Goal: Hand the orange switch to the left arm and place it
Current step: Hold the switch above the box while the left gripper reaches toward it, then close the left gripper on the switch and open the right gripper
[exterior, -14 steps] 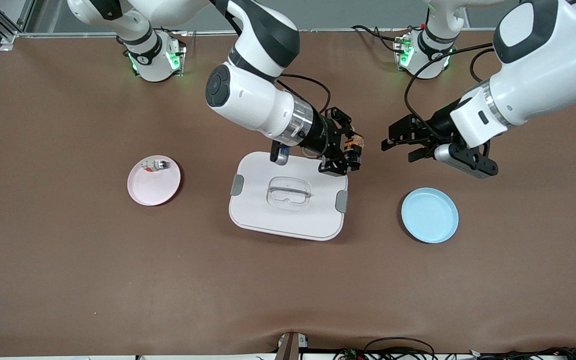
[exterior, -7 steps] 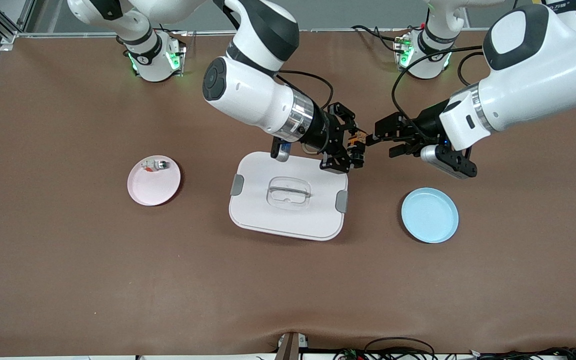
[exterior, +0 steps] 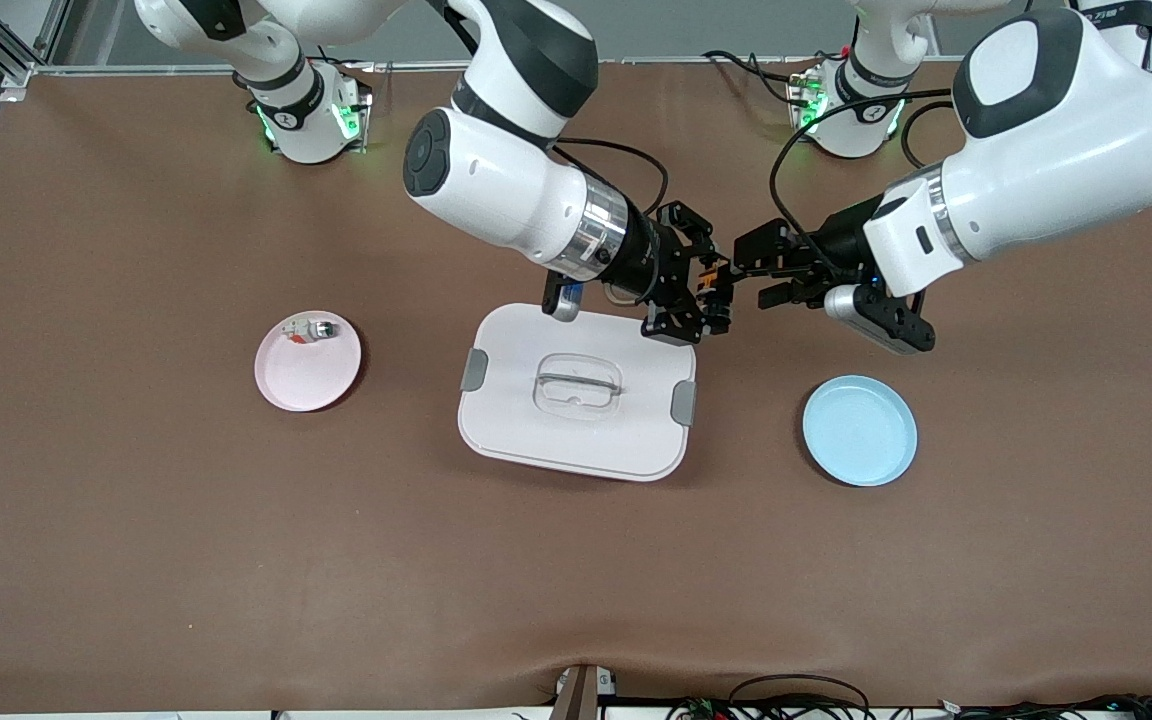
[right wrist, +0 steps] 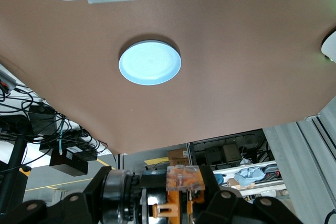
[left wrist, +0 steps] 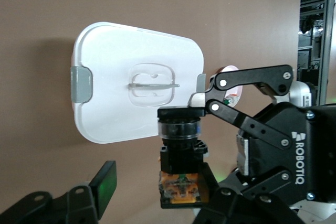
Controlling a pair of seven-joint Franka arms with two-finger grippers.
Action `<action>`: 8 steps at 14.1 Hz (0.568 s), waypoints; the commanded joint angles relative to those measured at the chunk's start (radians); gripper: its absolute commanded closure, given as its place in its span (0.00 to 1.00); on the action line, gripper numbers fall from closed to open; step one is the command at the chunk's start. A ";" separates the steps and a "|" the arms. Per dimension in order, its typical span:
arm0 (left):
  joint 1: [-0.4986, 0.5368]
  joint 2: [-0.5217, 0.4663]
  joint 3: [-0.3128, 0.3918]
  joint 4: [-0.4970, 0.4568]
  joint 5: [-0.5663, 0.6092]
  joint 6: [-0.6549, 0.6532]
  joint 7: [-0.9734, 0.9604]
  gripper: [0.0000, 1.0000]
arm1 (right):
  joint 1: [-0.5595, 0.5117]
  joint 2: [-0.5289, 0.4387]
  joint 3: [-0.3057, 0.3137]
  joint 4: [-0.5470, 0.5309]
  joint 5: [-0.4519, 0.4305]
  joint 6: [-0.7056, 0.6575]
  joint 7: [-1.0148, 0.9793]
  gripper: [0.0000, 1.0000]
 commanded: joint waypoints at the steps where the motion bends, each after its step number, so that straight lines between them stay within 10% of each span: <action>1: -0.023 0.007 -0.001 0.003 -0.046 0.018 -0.022 0.29 | 0.006 0.022 0.001 0.049 0.015 0.017 0.019 1.00; 6: -0.028 0.010 -0.001 0.011 -0.051 0.020 -0.048 0.32 | 0.018 0.022 -0.001 0.050 0.015 0.057 0.025 1.00; 8: -0.028 0.012 -0.001 0.011 -0.049 0.020 -0.051 0.51 | 0.018 0.022 0.001 0.050 0.015 0.057 0.027 1.00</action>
